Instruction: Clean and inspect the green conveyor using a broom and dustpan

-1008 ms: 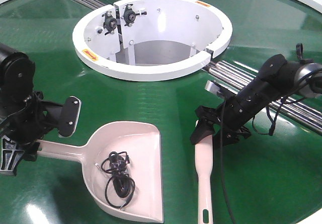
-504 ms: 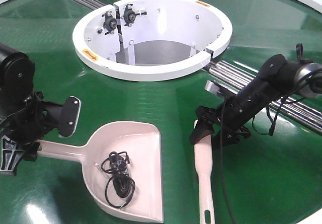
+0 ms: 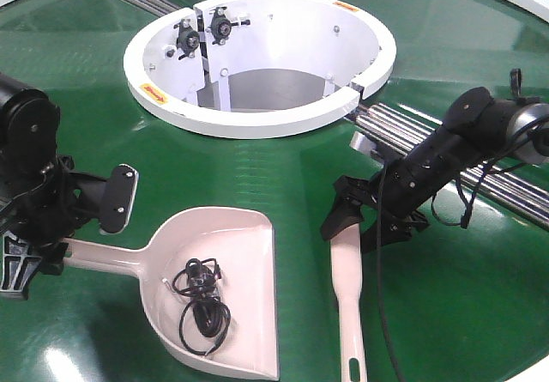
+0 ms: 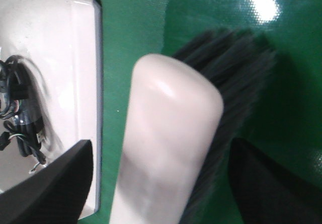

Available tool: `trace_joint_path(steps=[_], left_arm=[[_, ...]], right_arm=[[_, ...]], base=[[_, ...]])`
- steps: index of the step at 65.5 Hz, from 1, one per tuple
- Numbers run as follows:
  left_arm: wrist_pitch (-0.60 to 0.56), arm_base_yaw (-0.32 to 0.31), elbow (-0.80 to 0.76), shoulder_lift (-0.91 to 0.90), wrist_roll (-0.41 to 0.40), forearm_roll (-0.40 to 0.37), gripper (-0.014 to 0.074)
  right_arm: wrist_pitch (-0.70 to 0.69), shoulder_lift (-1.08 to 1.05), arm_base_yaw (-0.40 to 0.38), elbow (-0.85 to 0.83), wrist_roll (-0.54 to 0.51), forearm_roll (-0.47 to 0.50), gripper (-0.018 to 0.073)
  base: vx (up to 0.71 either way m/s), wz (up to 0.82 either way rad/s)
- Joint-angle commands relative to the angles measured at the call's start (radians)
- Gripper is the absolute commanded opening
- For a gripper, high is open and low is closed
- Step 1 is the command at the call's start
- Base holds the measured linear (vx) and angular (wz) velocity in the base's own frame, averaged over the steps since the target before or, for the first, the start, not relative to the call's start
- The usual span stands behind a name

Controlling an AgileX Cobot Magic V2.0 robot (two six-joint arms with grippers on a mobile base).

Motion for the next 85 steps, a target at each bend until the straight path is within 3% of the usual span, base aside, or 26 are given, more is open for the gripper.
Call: trace_joint_path(steps=[1, 12, 21, 35, 49, 61, 70, 80, 85], left_arm=[[0.015, -0.009, -0.027, -0.034, -0.002, -0.02, -0.0024], [0.015, -0.009, -0.027, -0.034, -0.002, -0.02, -0.0024], [0.015, -0.009, -0.027, -0.034, -0.002, -0.02, -0.0024], [0.015, -0.009, -0.027, -0.034, -0.002, -0.02, -0.0024], [0.015, -0.009, -0.027, -0.034, -0.002, -0.02, -0.0024], [0.015, -0.009, -0.027, -0.034, -0.002, -0.02, -0.0024], [0.015, -0.009, -0.027, -0.034, -0.002, -0.02, -0.0024], [0.015, -0.009, -0.027, -0.034, -0.002, -0.02, -0.0024], [0.015, -0.009, -0.027, -0.034, -0.002, -0.02, -0.0024]], right_arm=[[0.08, -0.081, -0.005, -0.026, -0.011, 0.039, 0.053], [0.062, -0.134, -0.005, -0.026, -0.011, 0.021, 0.053], [-0.021, -0.235, -0.005, -0.024, 0.008, -0.065, 0.053], [-0.241, -0.468, -0.001, 0.016, 0.085, -0.243, 0.0529], [-0.565, -0.778, 0.025, 0.245, 0.131, -0.378, 0.0506], [-0.818, -1.085, 0.024, 0.513, 0.14, -0.435, 0.0391], [-0.993, -1.322, 0.024, 0.732, 0.14, -0.465, 0.0226], [-1.093, -1.555, 0.024, 0.918, 0.139, -0.466, -0.0015], [-1.092, -1.659, 0.024, 0.976, 0.139, -0.462, -0.0012]], base=[[0.0, 0.0], [0.0, 0.0], [0.0, 0.0], [0.0, 0.0], [0.0, 0.0], [0.0, 0.0], [0.0, 0.0], [0.0, 0.0], [0.0, 0.0]])
